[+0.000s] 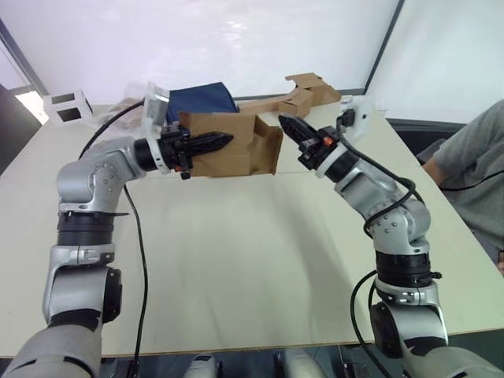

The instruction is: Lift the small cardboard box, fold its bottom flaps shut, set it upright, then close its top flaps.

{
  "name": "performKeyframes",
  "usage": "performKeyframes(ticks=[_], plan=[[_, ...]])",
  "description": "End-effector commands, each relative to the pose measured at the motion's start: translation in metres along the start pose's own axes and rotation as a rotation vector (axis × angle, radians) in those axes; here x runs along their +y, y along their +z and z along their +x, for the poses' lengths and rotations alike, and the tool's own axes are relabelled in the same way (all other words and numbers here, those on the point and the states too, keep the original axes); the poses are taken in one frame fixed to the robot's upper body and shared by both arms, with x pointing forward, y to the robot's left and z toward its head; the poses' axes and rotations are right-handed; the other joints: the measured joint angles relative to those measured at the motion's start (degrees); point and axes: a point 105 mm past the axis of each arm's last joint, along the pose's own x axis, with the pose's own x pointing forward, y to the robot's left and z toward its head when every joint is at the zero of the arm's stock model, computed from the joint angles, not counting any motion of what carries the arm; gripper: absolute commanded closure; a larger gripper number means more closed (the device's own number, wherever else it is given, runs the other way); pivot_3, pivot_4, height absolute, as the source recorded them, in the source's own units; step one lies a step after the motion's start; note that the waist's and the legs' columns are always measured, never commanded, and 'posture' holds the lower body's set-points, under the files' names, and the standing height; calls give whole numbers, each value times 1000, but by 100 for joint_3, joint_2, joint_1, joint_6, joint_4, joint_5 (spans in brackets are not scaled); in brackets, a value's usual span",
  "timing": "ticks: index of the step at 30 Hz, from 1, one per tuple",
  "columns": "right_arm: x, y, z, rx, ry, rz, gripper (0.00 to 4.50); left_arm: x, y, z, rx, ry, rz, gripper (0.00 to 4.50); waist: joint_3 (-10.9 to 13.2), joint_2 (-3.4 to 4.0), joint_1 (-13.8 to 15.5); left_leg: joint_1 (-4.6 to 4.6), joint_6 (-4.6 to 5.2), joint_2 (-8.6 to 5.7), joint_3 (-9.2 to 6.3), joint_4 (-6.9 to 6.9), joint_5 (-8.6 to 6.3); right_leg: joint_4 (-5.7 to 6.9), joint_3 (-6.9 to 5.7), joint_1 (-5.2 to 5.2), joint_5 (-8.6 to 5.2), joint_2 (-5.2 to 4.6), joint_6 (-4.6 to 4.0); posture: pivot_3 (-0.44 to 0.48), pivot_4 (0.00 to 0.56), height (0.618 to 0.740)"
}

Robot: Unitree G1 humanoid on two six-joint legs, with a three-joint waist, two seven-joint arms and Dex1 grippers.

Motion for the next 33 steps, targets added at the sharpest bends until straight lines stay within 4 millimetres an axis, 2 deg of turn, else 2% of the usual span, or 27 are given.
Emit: performKeyframes(ticks=[1, 17, 24, 33], plan=[[21, 6, 4, -24, 80, -4, 4441, -5, 13, -1, -32, -17, 43, 4500, 0, 0, 2, 0, 0, 0, 0, 0, 0, 0, 0, 0, 0, 0, 0, 0, 150, 740], [45, -4, 7, 9, 175, 29, 4441, -14, 17, 11, -66, -79, 7, 4500, 0, 0, 6, -1, 0, 0, -1, 2, 0, 2, 0, 0, 0, -1, 0, 0, 150, 740], [53, -2, 12, -7, 200, 39, 4441, -35, 9, 11, -33, -189, -55, 4500, 0, 0, -2, -1, 0, 0, -1, 3, 0, 3, 0, 0, 0, -1, 0, 0, 150, 740], [59, 0, 11, -13, 242, 35, 4441, -21, 13, 15, -59, -93, 7, 4500, 0, 1, 12, -1, -1, -1, -1, 8, 0, 6, 0, 0, 0, -2, 0, 0, 150, 740]])
